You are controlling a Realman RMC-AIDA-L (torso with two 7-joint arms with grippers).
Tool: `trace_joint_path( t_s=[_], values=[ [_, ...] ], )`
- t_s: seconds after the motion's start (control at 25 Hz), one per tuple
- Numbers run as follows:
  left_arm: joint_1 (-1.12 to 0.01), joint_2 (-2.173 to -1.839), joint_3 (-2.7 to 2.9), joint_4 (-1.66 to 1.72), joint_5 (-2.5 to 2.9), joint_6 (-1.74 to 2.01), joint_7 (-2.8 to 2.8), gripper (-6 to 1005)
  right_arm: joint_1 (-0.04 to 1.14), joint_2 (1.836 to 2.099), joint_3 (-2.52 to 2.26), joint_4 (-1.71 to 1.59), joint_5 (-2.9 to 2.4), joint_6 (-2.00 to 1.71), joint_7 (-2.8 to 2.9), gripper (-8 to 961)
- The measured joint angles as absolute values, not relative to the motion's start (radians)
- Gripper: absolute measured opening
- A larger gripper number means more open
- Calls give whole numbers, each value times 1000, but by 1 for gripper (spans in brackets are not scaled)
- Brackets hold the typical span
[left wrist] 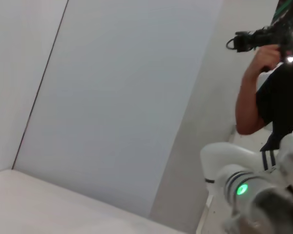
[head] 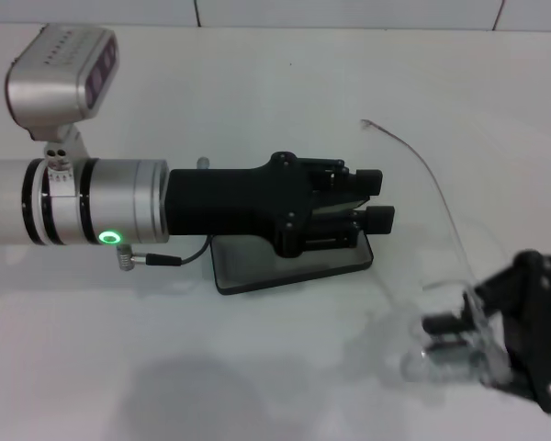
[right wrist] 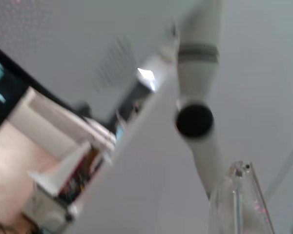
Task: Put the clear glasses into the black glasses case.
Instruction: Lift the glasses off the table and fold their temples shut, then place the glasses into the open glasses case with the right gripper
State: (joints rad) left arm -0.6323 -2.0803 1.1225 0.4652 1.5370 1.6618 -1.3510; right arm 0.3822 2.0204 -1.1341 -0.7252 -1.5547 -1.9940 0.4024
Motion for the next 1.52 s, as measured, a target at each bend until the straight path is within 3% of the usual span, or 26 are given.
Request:
trace_joint_path(
  t_s=[0.2,0.56,0.8,1.28,1.52],
  values=[
    [-641,-2088,1123,465,1548,1622,-1349,503,421,2027,-1210,-652,-1501,-2069,371,114],
    [-627,-2093,1124,464,1446,1631,-1216,503,606,2027,-1314,-400,-1415,-1941,551,114],
    [-572,-2094,1125,462,1375,1673,-1082,503,609,2024,-1312,-419,-1389,-1805,749,114],
    [-566,-2090,1123,452,1377,1627,-1035,503,612,2015,-1316,-443,-1403,-1717,801,114],
    [-524,-2083,985,451,1356,1531,-1029,503,512,2026,-1376,-688,-1524,-1502,873,114]
  ],
)
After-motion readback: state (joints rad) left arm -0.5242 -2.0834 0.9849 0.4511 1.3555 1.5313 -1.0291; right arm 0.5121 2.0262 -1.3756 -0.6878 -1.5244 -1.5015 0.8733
